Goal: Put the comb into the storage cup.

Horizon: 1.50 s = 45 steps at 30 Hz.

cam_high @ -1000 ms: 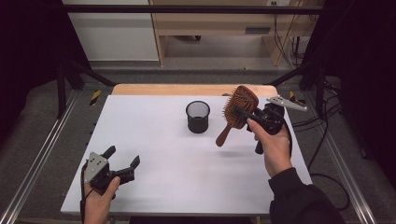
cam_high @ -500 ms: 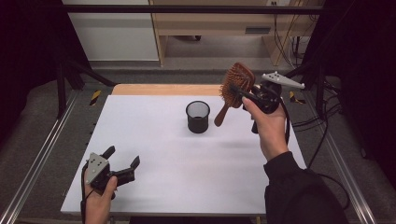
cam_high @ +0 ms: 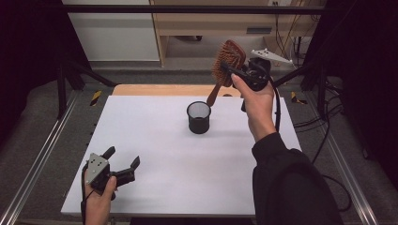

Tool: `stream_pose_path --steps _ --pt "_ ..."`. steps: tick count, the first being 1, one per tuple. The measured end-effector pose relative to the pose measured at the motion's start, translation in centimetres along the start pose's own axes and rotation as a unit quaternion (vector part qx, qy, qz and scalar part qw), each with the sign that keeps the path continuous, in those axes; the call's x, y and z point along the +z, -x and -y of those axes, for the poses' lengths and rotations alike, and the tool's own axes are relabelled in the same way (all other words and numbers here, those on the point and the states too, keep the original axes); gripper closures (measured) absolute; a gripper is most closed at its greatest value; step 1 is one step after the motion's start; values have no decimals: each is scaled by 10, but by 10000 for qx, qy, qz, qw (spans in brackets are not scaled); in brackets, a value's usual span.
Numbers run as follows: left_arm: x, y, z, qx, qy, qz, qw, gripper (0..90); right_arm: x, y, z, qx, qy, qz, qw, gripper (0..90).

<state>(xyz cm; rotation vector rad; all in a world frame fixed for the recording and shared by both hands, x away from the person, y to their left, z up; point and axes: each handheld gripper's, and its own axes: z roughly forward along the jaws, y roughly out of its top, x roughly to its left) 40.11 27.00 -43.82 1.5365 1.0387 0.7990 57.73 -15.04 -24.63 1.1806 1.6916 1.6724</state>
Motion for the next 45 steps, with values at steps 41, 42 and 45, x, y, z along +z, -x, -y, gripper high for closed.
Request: stream_pose_path --steps 41,42,45 --pt "7 -8 2 294 63 201 9993 19 64 -5 48 -76 -682 -195 9975 522" --pt "7 -9 2 293 55 208 9993 17 65 -5 49 -86 -700 -190 9973 522" --pt "9 -13 3 215 88 216 9995 19 66 -4 52 -75 -710 -182 9973 521"
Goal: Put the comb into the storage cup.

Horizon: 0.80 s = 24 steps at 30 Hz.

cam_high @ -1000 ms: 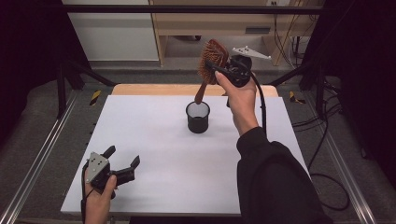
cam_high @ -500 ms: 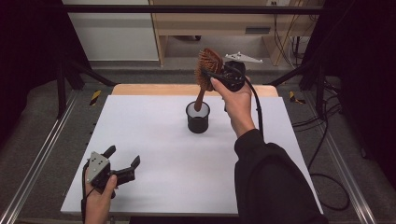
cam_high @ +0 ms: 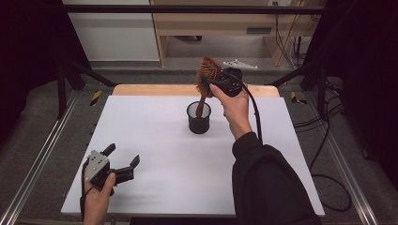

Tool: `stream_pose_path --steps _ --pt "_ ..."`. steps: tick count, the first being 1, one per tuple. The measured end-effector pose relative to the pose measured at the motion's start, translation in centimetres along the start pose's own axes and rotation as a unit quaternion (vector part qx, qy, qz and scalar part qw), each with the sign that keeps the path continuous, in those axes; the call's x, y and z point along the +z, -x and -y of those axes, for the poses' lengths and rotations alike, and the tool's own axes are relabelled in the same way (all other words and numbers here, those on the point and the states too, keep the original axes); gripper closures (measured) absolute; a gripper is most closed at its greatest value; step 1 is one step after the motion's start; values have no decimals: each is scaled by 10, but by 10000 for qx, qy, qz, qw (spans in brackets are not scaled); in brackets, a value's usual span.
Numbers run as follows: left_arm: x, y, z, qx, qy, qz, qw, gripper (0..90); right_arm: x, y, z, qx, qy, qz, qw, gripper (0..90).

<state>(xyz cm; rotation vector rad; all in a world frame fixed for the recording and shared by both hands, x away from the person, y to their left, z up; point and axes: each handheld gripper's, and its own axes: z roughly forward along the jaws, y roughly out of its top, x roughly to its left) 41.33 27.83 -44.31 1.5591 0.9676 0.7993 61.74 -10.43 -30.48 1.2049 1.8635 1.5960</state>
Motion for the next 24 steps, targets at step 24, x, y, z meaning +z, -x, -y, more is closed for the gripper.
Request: stream_pose_path --steps 24 --pt "-1 0 0 54 46 139 9999 17 18 3 24 7 -306 29 9995 518"
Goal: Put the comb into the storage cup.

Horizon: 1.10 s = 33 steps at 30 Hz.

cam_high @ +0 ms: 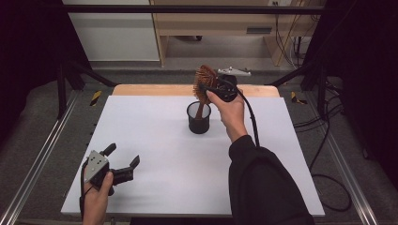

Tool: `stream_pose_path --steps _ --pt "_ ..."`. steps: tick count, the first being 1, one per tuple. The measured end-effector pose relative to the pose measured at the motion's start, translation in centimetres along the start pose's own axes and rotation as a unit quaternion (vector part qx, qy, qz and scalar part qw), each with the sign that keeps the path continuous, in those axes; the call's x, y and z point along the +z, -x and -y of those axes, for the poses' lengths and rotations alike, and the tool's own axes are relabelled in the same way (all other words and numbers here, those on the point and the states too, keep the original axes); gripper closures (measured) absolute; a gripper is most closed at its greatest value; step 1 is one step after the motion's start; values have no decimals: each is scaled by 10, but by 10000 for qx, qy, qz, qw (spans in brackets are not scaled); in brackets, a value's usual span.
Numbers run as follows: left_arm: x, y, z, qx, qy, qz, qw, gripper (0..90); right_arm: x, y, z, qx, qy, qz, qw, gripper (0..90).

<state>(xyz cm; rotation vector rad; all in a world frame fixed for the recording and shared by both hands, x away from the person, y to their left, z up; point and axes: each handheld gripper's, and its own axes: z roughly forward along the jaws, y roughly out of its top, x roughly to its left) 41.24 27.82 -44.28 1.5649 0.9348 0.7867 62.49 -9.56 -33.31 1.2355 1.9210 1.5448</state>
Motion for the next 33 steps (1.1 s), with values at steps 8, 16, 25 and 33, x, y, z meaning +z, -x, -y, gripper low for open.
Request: stream_pose_path --steps 8,16,25,33 --pt "0 -1 0 -28 0 1 10000 18 5 0 6 36 -59 -29 10000 516" --pt "0 0 0 -52 -27 -25 10000 18 9 -2 10 67 -106 -75 9999 515" --pt "1 0 1 -87 -64 5 9999 18 11 -3 11 99 -119 -115 9998 514" --pt "1 0 1 -95 -63 12 9999 18 12 -3 12 143 -120 -135 9997 512"
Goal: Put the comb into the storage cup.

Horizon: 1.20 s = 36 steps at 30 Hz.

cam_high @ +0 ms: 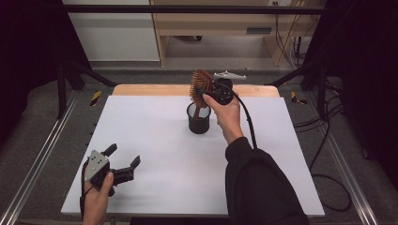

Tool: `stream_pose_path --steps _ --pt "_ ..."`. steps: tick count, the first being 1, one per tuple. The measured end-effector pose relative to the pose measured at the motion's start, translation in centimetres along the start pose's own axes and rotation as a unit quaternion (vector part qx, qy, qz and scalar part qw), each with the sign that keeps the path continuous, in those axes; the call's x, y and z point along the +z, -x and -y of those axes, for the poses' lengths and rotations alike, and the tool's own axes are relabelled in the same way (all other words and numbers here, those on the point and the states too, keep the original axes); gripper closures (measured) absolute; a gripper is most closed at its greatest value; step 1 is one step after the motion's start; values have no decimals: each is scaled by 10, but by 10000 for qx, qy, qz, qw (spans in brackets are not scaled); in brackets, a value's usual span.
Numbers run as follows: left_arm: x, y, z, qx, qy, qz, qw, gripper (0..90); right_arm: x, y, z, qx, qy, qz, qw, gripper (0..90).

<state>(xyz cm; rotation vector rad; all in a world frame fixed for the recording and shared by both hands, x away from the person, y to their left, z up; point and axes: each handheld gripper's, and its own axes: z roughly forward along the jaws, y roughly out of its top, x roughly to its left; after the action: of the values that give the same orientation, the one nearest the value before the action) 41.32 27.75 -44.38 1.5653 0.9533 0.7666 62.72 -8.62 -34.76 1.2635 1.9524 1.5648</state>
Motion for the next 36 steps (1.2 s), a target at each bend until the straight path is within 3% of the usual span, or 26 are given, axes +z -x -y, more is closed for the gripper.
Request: stream_pose_path --steps 28,36 --pt "1 0 0 -8 -36 -15 10000 18 1 8 8 290 66 -57 9995 510" --pt "0 -1 1 -23 -44 -24 10000 18 2 8 9 231 58 -23 9997 498"
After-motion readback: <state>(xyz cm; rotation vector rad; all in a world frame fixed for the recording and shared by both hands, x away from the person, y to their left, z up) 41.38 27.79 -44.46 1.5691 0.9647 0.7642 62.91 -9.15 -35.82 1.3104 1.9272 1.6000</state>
